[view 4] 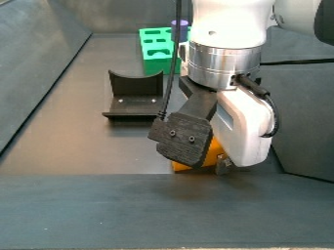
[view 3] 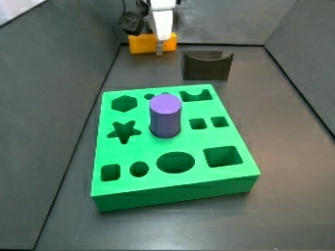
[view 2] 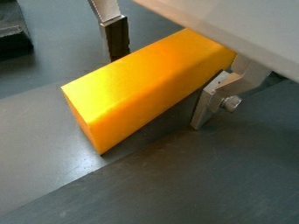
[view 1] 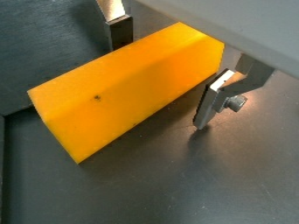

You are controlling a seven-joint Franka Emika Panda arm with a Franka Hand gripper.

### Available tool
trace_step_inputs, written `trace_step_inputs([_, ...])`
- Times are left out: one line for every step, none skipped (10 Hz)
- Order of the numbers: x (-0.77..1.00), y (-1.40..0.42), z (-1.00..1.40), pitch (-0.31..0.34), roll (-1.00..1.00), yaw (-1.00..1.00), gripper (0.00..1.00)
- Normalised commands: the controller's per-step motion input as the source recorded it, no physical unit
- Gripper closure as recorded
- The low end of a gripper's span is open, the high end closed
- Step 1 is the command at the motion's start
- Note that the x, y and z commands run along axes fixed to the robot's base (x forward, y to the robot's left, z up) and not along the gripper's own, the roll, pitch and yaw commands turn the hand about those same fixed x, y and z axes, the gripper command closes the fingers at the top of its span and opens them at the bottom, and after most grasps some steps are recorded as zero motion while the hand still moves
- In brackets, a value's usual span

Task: Pick up the rectangle object. Move up. Place the rectangle object on the fixture. Regrasp the rectangle object. Move to above the board. Insert the rectangle object.
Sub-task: Pick up the rectangle object.

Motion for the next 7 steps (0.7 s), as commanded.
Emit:
trace_step_inputs([0.0, 0.02, 0.0, -0.003, -0.02, -0.07, 0.0])
trace_step_inputs([0.0, 0.0, 0.0, 0.0, -0.01, 0.0, 0.0])
trace_step_inputs([0.0, 0.0, 0.0, 0.0, 0.0, 0.0, 0.0])
trace_step_inputs([0.0, 0.0, 0.0, 0.0, 0.0, 0.0, 1.0])
trace_step_inputs([0.0, 0.0, 0.0, 0.0, 0.0, 0.0, 1.0])
trace_step_inputs([0.0, 0.0, 0.0, 0.0, 0.0, 0.0, 1.0])
trace_step_inputs([0.0, 0.0, 0.0, 0.0, 0.0, 0.0, 1.0])
